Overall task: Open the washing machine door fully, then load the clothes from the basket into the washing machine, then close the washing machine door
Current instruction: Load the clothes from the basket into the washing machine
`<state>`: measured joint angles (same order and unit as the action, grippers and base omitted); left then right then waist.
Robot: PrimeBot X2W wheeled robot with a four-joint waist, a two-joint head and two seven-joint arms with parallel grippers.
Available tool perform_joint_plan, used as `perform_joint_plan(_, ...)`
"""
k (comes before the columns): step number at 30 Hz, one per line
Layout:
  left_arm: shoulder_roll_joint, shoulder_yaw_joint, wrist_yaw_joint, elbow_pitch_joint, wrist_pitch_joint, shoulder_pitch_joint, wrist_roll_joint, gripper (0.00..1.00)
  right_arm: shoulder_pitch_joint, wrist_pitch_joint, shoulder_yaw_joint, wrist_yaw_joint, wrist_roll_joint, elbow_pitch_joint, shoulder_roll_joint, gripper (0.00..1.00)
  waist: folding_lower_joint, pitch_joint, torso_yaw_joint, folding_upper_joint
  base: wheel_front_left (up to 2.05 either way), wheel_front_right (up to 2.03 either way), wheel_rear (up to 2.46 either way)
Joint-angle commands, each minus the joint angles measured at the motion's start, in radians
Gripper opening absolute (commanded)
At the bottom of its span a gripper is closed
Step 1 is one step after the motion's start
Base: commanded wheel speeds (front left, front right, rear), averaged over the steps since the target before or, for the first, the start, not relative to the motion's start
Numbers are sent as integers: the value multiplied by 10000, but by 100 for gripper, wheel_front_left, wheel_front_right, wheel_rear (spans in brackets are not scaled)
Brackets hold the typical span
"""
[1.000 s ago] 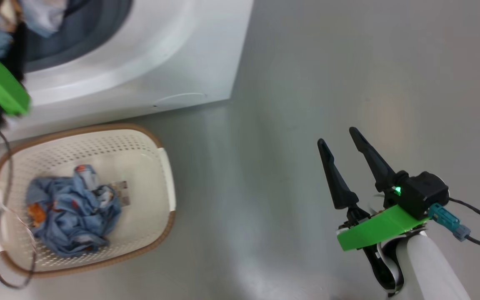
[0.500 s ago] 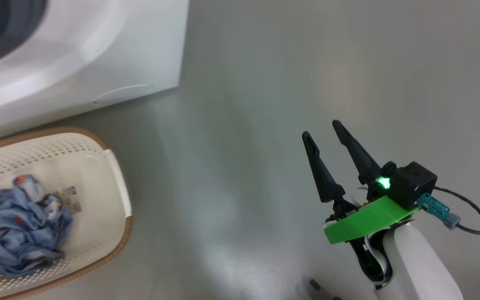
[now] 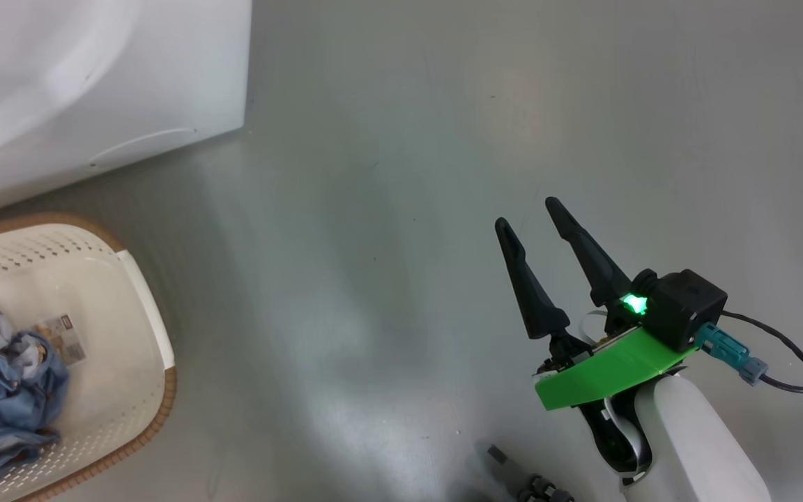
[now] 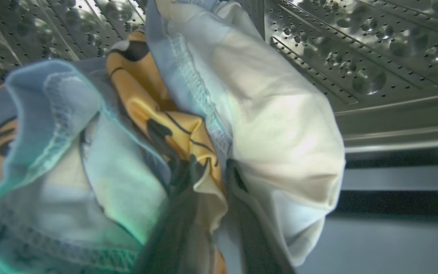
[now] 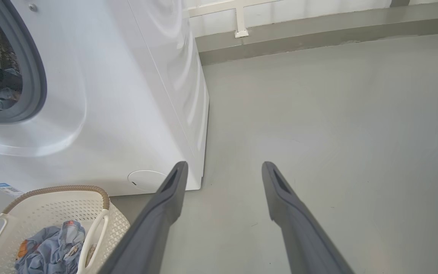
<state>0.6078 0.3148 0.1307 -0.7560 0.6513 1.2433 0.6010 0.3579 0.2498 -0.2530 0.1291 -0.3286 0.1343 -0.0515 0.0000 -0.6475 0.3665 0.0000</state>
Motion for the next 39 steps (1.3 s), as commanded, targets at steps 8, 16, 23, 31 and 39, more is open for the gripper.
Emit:
perform_joint_plan(8,680,-246,196,635,-670,604,-187,0,45,119,-290,16,-244,-334,13,100,0,-330,-38,0,0,0,0)
perform_joint_plan(16,1172,-254,217,1202,-1997,1365,-752,0,255,120,-436,16,-304,-523,13,100,0,-905,197,0,0,0,0)
perform_joint_plan(23,1670,-277,262,1463,-3593,2302,-1419,0,379,120,-564,16,-579,-618,13,100,0,-1364,592,0,0,0,0)
perform_joint_plan(31,1824,36,-76,993,-5869,3551,-2241,0,427,120,-706,16,-725,-683,13,100,0,-1702,754,0,0,0,0)
perform_joint_plan(39,1648,297,-149,339,-7345,4155,-2655,0,437,120,-715,16,-707,-679,13,100,0,-1839,680,0,0,0,0)
